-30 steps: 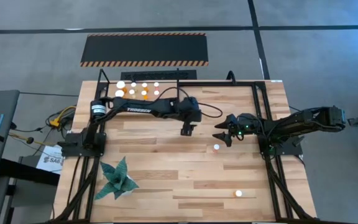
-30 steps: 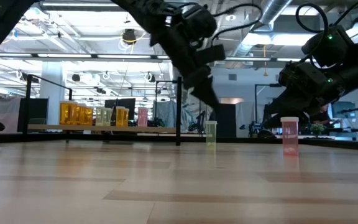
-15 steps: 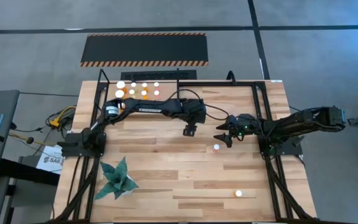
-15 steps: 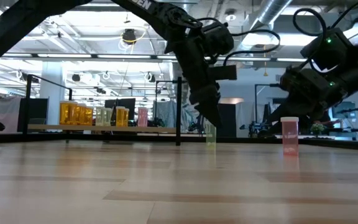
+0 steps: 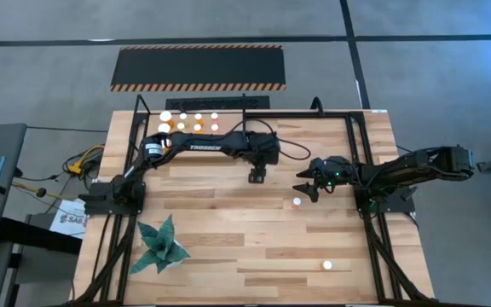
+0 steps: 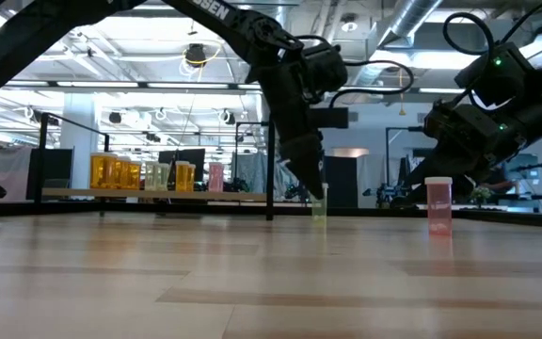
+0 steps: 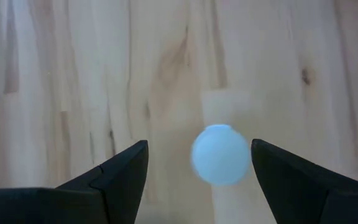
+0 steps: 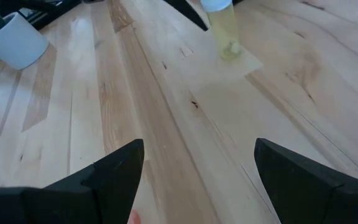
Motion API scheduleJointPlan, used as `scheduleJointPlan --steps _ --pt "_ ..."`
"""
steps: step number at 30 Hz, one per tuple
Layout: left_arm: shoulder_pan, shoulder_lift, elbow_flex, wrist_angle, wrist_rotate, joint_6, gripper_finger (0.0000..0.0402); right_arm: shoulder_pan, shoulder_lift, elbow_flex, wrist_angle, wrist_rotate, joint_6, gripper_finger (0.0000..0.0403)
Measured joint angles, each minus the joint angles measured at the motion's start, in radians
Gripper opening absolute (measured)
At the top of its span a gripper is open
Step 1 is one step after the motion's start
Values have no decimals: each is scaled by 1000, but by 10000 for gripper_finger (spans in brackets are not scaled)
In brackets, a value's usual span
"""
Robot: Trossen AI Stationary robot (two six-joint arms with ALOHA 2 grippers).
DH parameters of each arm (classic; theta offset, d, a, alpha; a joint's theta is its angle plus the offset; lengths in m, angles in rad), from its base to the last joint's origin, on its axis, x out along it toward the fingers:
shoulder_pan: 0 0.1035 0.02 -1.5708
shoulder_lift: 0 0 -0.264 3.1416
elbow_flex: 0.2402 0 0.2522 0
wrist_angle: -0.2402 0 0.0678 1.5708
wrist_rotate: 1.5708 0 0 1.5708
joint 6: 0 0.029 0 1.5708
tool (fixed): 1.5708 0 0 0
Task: Pick and place medicine bottles onto shelf by color
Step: Put the yellow pill bottle aligned with the other yellow pill bottle on the shelf
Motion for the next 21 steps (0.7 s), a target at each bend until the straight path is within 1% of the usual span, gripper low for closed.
scheduleJointPlan --steps 6,12,15,21 --pt "-2 0 0 2 35 -1 270 0 0 0 0 0 0 327" --pt "-1 0 0 0 30 -9 265 0 0 0 0 0 0 327" --pt "-1 0 0 -8 31 -7 247 0 0 0 0 0 0 327" --pt "-3 0 0 -8 48 10 193 0 0 0 0 0 0 327"
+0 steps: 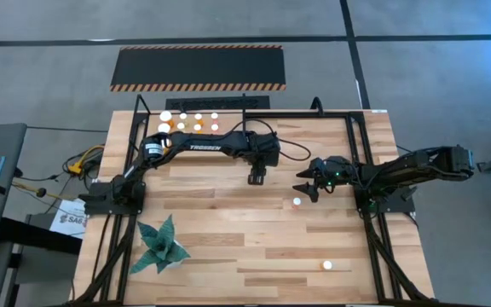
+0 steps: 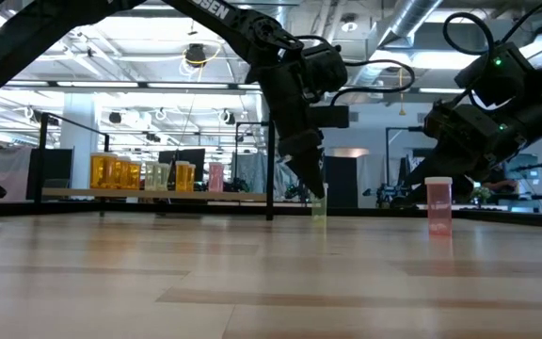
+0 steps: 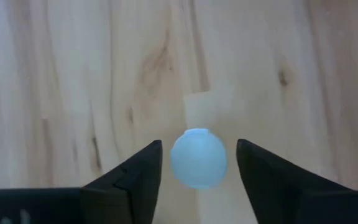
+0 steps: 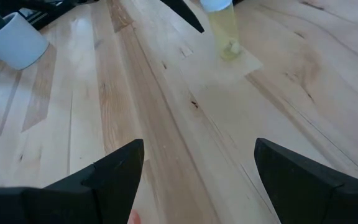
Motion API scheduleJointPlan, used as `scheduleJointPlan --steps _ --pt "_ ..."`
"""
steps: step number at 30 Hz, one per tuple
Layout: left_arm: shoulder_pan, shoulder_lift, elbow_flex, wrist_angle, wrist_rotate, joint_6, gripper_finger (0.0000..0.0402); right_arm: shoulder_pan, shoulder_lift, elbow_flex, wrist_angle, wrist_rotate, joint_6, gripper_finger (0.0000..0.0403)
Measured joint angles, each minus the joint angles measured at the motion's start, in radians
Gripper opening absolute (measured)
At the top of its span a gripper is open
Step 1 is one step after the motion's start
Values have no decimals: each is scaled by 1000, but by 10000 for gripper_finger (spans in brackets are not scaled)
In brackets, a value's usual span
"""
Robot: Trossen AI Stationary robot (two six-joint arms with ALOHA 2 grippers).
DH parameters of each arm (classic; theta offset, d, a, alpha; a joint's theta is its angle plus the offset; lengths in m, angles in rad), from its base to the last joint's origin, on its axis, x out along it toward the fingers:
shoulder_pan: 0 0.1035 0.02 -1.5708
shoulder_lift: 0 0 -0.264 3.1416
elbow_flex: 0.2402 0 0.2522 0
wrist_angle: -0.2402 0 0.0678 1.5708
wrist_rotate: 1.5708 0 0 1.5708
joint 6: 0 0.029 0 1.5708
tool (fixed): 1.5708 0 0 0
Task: Pick and place medicine bottles onto shelf by color
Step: Put the yellow pill bottle aligned with the other yellow pill bottle on the shelf
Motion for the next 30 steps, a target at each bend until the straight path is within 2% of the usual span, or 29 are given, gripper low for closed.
scheduleJointPlan --steps 5,15,25,30 --pt "0 0 0 1 64 0 155 0 0 0 0 0 0 327" --pt "0 0 0 1 64 0 102 0 0 0 0 0 0 327" --pt "-6 -1 1 -4 61 -9 102 0 0 0 0 0 0 327" --pt "-18 -2 52 -79 97 -28 100 0 0 0 -1 0 0 327"
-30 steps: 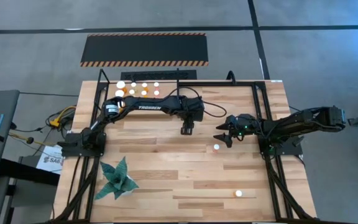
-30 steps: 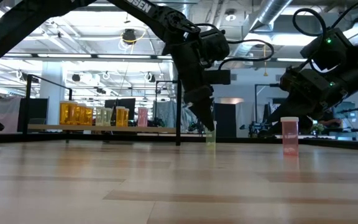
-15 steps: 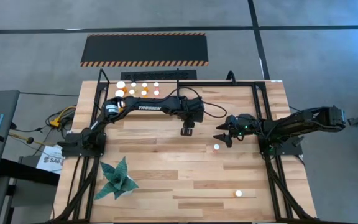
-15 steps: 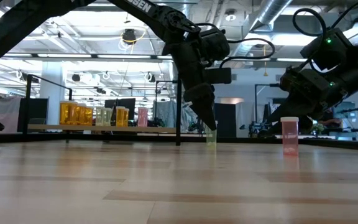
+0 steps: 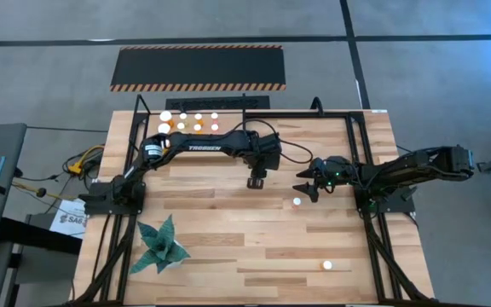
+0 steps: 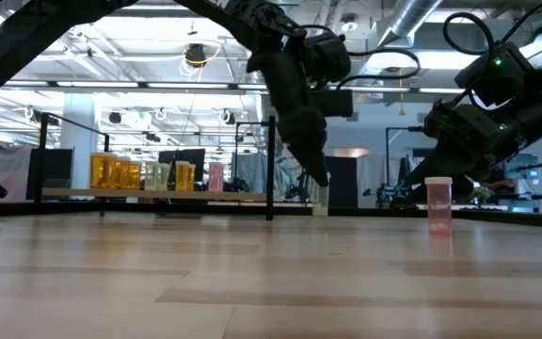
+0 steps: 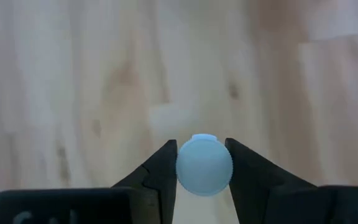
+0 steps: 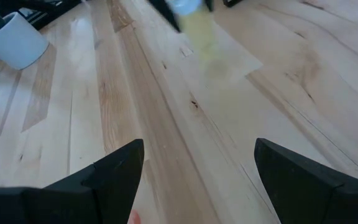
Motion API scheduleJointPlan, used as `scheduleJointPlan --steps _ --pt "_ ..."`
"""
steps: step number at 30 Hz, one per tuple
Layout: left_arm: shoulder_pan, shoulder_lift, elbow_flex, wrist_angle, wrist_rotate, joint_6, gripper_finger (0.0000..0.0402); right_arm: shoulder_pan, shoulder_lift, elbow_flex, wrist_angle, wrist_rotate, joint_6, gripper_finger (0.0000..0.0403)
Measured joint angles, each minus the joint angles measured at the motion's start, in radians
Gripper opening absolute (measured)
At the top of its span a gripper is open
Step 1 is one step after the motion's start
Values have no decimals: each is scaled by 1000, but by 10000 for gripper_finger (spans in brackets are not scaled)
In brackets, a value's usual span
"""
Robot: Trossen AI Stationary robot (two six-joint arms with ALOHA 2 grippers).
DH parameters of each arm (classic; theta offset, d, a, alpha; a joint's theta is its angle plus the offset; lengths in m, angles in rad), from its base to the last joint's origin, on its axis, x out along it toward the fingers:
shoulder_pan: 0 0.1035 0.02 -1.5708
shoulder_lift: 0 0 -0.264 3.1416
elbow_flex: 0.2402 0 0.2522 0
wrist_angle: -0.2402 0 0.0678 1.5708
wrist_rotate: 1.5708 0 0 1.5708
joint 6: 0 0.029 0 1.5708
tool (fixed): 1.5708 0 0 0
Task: Pick and place medicine bottles onto shelf by color
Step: Put the yellow pill bottle aligned with the other yellow pill bottle on the shelf
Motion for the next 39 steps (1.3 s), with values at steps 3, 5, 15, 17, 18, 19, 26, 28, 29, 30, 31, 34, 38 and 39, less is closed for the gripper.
scheduleJointPlan --steps 3,5,15,17,18,19,26,28,29,30,31,34,38,39 --pt "-2 -10 32 -59 77 -9 101 0 0 0 0 0 0 327" --pt "-2 -33 36 -73 137 -14 103 0 0 0 -2 0 0 327" --pt "5 -240 -154 -70 116 -72 106 0 0 0 -23 0 0 327" --pt "7 -320 -254 -9 104 -68 106 0 0 0 -24 0 0 327" --pt "9 -364 -309 34 88 -69 106 0 0 0 -26 0 0 327" --pt "13 -408 -360 72 72 -69 106 0 0 0 -28 0 0 327" --pt "-3 -547 -484 202 3 -65 106 0 0 0 -30 0 0 327" --pt "-7 -538 -482 194 2 -50 106 0 0 0 -30 0 0 327" --pt "-7 -527 -480 195 2 -45 105 0 0 0 -31 0 0 327" --pt "-7 -518 -480 198 9 -43 105 0 0 0 -30 0 0 327" --pt "-6 -507 -481 201 16 -42 105 0 0 0 -30 0 0 327" --pt "-5 -489 -482 214 25 -38 104 0 0 0 -29 0 0 327" --pt "-4 -477 -482 228 42 -41 104 0 0 0 -29 0 0 327" --pt "-4 -473 -484 232 49 -42 104 0 0 0 -29 0 0 327"
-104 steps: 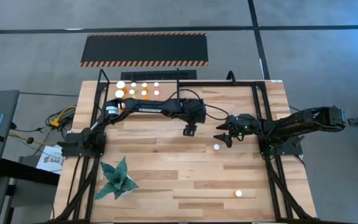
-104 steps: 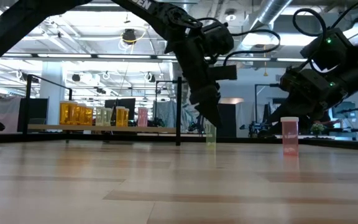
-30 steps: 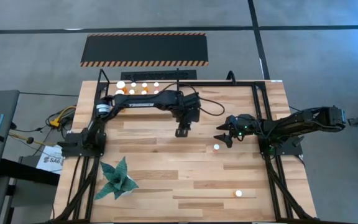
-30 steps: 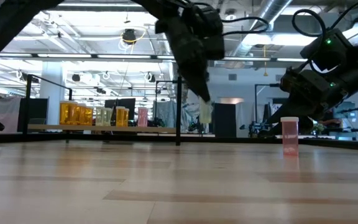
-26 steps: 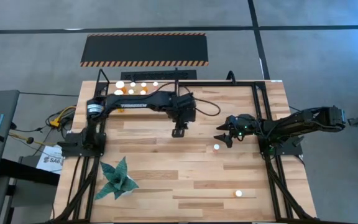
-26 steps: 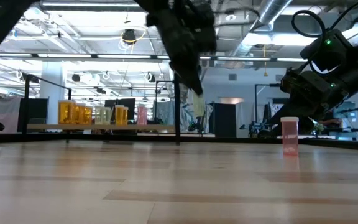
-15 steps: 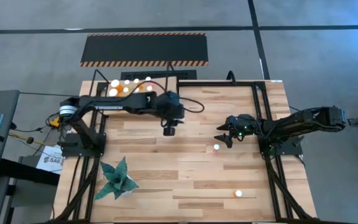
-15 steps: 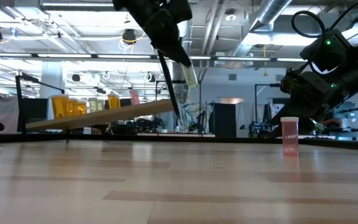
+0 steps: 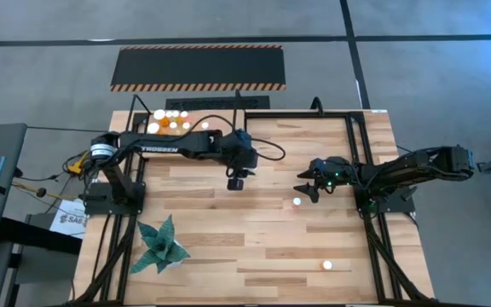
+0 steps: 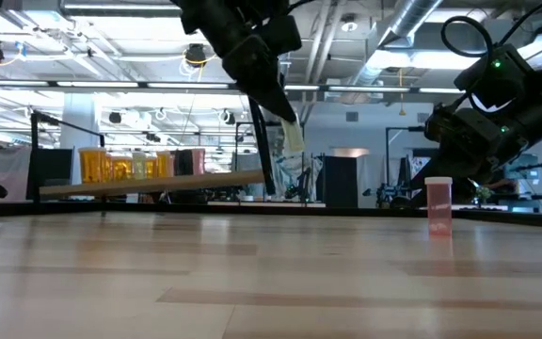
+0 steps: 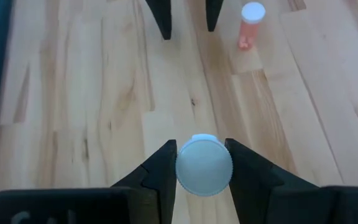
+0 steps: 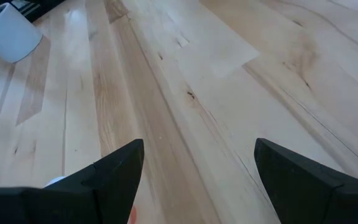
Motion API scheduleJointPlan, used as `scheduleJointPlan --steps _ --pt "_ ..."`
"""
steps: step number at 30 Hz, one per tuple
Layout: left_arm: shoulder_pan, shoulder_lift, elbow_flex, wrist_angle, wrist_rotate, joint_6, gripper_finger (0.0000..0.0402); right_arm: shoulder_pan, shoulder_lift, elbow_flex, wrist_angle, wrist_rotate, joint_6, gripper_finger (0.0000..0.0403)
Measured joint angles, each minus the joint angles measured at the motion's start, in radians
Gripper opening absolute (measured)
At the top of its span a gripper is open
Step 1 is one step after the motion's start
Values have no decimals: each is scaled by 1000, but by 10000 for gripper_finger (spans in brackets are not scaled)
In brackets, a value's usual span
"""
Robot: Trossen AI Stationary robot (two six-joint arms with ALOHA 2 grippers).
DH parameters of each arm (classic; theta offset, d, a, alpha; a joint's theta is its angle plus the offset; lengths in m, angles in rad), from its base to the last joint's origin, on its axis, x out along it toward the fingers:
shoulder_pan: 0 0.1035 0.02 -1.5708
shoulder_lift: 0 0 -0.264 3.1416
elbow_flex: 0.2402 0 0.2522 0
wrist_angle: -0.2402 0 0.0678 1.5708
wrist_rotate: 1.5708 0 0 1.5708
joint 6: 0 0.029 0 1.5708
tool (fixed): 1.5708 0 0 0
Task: Pick and place medicine bottles onto shelf by color
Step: Put the yellow pill bottle aligned with the other yellow pill bottle on the shelf
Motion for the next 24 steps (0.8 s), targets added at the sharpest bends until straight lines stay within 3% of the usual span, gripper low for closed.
scheduleJointPlan --steps 24 --pt "10 99 -26 128 54 -16 103 0 0 0 2 0 0 327"
